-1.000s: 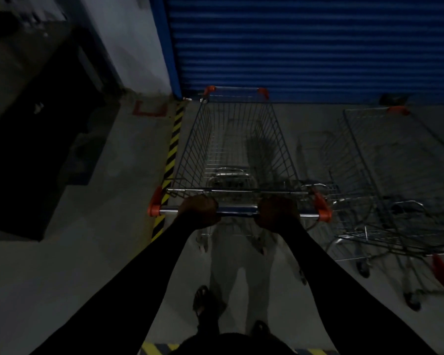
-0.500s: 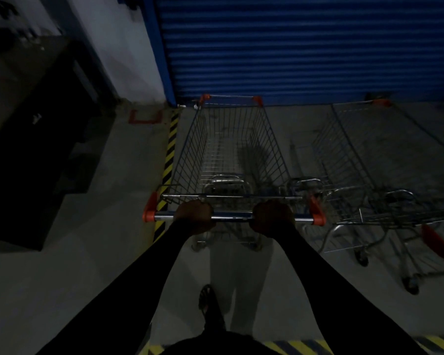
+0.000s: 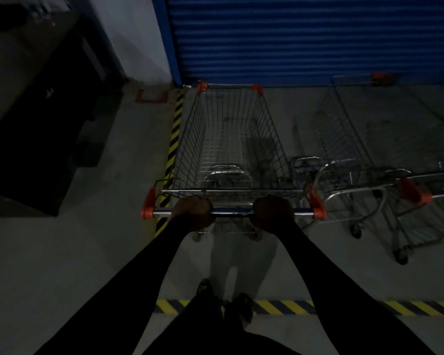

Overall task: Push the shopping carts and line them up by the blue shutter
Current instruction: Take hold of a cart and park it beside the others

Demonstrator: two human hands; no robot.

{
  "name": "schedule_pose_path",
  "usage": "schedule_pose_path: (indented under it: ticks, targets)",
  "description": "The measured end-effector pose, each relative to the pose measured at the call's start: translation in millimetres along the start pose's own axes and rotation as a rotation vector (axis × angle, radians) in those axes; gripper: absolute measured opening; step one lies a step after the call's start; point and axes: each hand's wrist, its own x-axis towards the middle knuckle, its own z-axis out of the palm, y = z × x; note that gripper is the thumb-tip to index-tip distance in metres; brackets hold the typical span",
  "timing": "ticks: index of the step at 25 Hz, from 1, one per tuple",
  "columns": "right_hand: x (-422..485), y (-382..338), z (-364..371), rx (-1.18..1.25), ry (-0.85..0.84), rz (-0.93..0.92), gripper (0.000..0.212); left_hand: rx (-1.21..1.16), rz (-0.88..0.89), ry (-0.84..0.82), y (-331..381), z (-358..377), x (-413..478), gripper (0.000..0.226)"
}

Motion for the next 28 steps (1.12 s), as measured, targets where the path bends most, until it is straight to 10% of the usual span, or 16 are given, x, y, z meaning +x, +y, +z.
schedule_pose_path:
  ticks: [20,28]
  targets:
    - [-155,-27,43,0.007,-0.034,0.035,0.046,0.011,0.215,0.287,28,75,-140,0.032]
    - [-168,-14,45,0.013,-0.026,-0.025,0.043,-0.005,0.206,0.111,51,53,-154,0.045]
